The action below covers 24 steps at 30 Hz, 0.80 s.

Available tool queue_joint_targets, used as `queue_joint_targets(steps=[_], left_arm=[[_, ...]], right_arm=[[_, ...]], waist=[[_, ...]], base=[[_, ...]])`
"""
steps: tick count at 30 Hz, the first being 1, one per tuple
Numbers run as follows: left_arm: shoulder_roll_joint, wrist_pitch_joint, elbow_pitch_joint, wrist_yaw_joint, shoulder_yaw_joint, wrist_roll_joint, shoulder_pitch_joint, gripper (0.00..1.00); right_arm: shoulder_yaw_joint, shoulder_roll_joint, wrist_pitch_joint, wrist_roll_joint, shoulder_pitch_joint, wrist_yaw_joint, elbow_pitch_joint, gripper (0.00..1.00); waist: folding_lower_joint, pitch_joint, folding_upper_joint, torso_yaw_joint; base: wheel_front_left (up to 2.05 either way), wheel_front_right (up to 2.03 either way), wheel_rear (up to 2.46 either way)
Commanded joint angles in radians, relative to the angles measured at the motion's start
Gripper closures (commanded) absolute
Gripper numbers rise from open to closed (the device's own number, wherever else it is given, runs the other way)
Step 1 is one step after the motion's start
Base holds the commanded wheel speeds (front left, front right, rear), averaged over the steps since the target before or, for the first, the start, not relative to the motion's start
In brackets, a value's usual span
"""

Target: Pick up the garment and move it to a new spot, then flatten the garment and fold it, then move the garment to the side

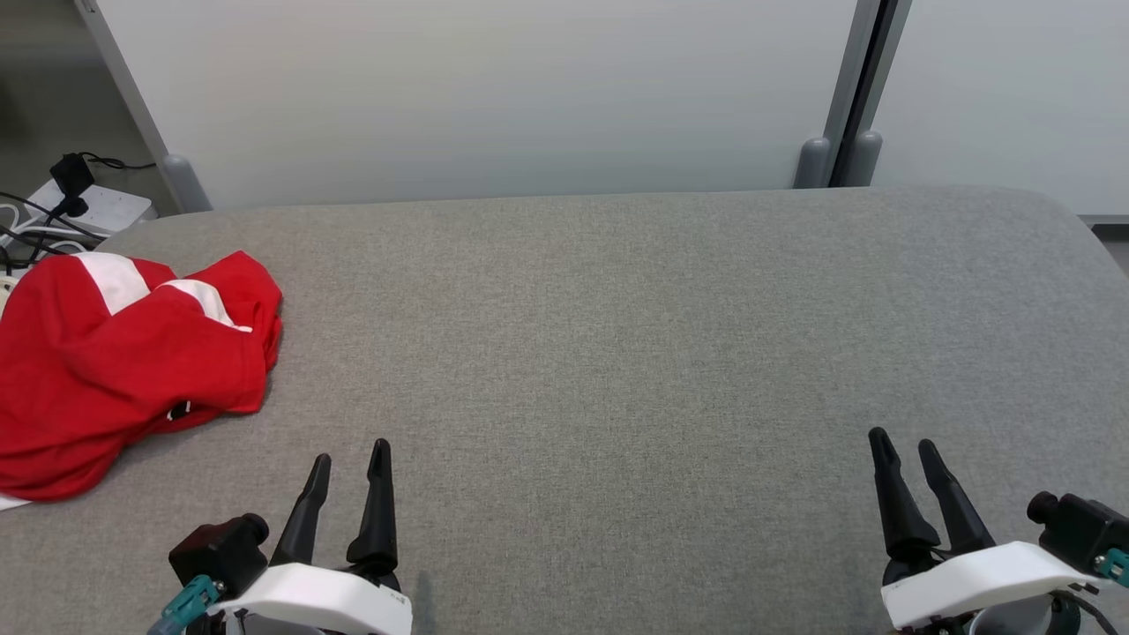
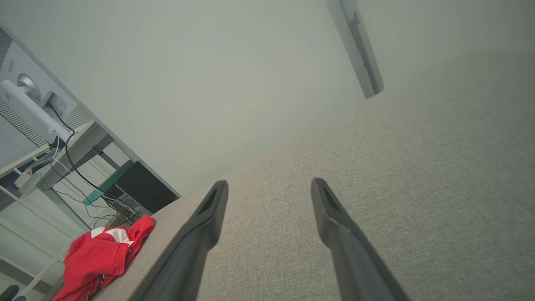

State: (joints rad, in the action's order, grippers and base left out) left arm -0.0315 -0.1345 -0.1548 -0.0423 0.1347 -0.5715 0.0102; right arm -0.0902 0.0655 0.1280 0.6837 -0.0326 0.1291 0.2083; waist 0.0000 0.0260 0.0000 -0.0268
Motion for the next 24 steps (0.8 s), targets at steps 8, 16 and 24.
queue_joint_targets(steps=[8,16,24], left_arm=[[-0.011,-0.036,0.045,-0.016,-0.009,0.116,-0.056,0.00],[-0.013,-0.059,0.059,-0.020,0.003,0.176,-0.059,0.00],[-0.015,-0.086,0.069,-0.004,0.008,0.249,-0.066,0.00]], right_arm=[[-0.025,0.016,0.042,-0.124,-0.051,0.001,-0.035,0.00],[-0.033,0.019,0.066,-0.216,-0.057,0.001,-0.047,0.00],[-0.035,0.019,0.092,-0.329,-0.055,0.001,-0.054,0.00]], waist=[[0.0000,0.004,0.0000,-0.002],[0.0000,0.005,0.0000,-0.005],[0.0000,0.008,0.0000,-0.006]], base=[[0.00,0.00,0.00],[0.00,0.00,0.00],[0.00,0.00,0.00]])
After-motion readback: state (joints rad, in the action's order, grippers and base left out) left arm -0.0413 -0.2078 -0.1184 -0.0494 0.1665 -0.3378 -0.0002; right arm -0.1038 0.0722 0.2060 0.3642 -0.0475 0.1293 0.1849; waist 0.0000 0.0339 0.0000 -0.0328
